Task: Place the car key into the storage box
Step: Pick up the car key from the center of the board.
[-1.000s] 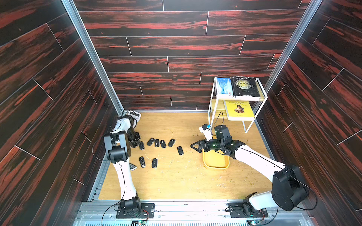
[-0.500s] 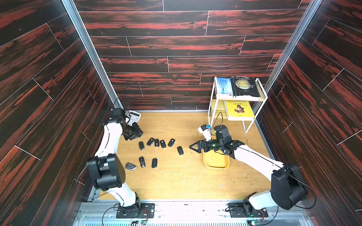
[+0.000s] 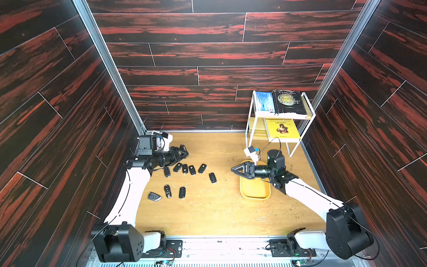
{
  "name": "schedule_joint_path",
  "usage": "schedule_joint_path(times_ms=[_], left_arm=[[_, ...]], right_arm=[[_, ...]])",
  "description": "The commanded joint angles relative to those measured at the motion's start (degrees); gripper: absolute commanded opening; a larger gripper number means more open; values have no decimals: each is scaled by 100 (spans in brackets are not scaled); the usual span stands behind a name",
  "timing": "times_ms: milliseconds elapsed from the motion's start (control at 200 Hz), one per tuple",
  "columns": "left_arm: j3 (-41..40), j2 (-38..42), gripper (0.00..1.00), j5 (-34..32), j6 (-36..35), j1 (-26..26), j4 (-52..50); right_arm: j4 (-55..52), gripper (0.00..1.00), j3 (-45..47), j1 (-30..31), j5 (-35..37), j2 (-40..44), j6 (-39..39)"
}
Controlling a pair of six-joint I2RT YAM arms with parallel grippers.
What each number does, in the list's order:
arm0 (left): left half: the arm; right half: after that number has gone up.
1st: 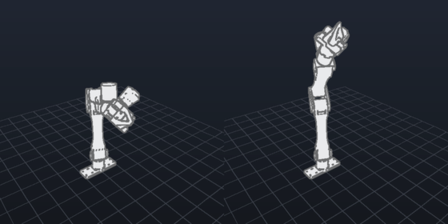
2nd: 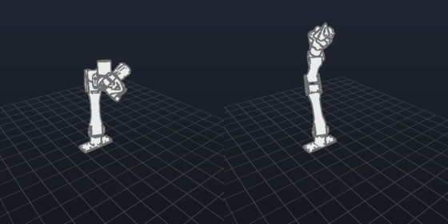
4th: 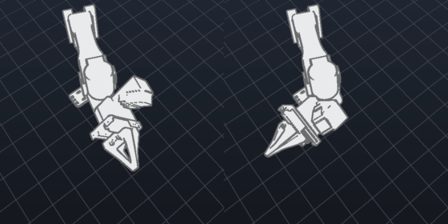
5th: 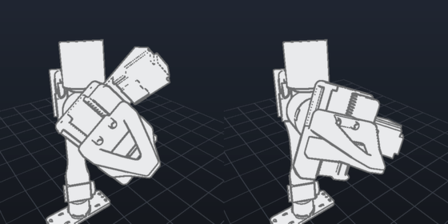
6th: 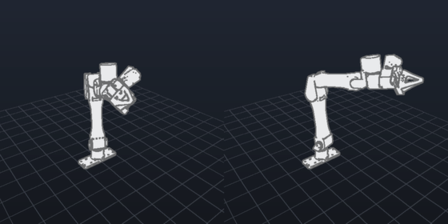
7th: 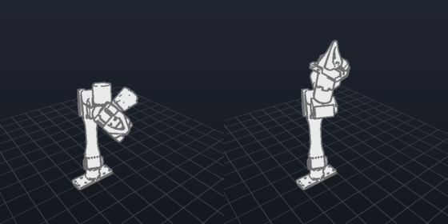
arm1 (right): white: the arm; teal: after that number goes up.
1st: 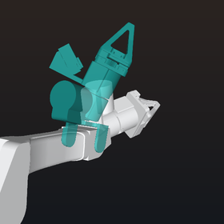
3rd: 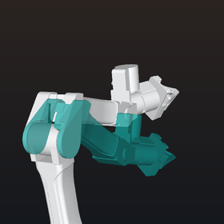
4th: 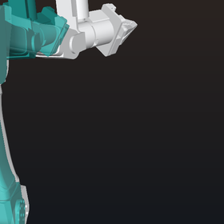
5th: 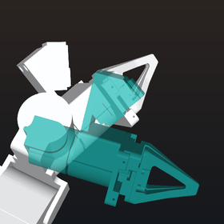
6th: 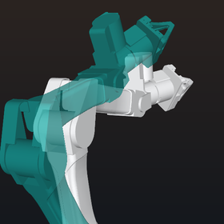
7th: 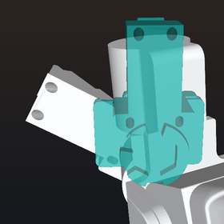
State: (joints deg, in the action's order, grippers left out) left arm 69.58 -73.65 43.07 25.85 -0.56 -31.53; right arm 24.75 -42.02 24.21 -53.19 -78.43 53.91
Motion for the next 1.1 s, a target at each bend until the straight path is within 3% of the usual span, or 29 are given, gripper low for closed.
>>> schedule_joint_path(times_ms=[0,140,165,351,661,1097], left_arm=[[-50,465,34,174,-414,-400,441],[-373,986,32,-24,-646,-753,1104],[-377,1050,32,-60,-723,-797,1105],[-109,1237,34,-438,-1764,-1238,381],[149,852,33,-1548,-2962,-2530,-527],[723,740,34,-2276,-3706,-3576,-1175]], right_arm=[[3224,98,541,14,-925,-297,2911],[8011,98,986,31,-674,-1417,6517],[8237,99,927,62,-721,-1609,6809],[8239,99,494,491,-779,-2032,6767],[8239,99,-579,699,-965,-2478,6955],[8239,99,-1081,802,-935,-2606,7357]])
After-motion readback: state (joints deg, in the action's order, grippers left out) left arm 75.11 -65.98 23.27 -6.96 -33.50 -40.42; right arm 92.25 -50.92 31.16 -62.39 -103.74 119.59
